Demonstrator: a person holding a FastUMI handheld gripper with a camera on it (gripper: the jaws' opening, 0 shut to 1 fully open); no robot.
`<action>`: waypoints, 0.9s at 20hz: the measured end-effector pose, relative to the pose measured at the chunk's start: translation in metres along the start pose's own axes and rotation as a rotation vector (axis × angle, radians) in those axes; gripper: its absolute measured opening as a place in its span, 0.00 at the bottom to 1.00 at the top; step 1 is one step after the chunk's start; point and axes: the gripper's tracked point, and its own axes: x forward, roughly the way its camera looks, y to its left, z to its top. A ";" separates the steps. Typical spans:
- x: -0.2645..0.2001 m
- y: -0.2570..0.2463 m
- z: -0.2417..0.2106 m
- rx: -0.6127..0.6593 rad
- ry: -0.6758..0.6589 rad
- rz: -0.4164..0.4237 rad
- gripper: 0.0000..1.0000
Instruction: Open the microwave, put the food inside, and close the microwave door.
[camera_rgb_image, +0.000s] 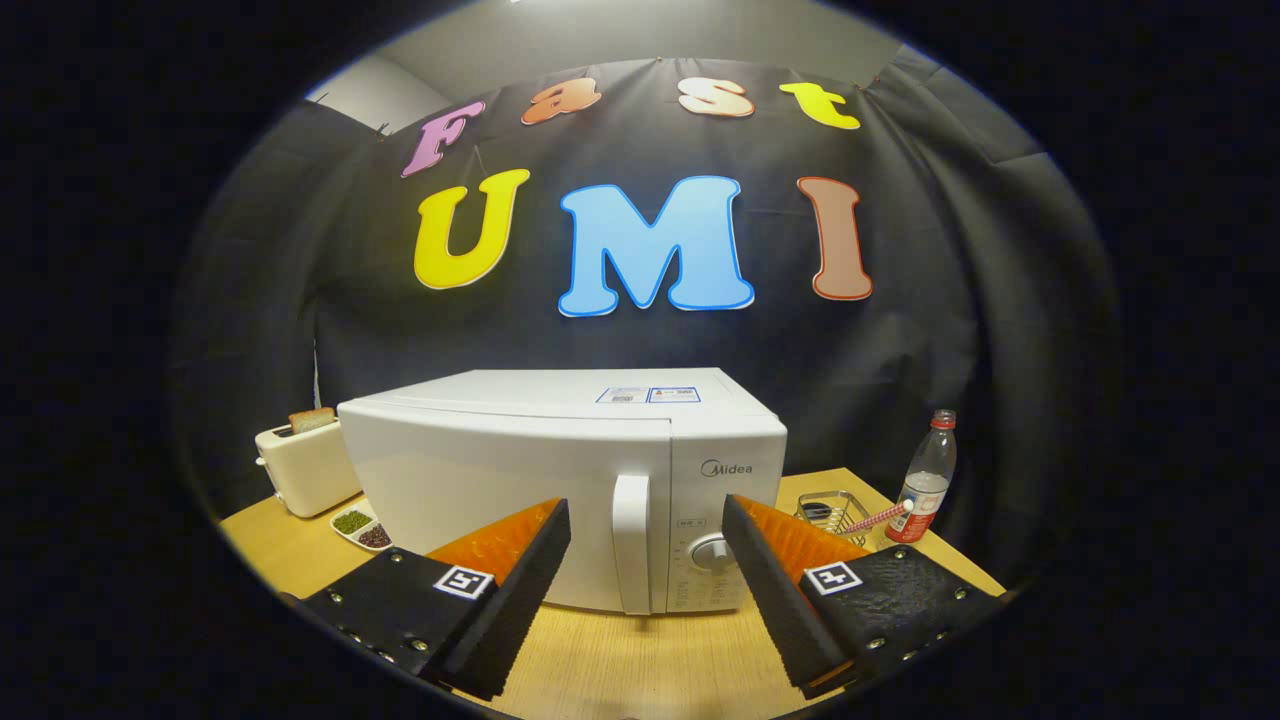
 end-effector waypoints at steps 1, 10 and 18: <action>0.006 0.001 -0.005 0.000 0.011 0.000 0.98; 0.040 0.007 -0.042 -0.021 0.088 -0.005 0.78; 0.047 0.009 -0.043 -0.043 0.105 -0.022 0.35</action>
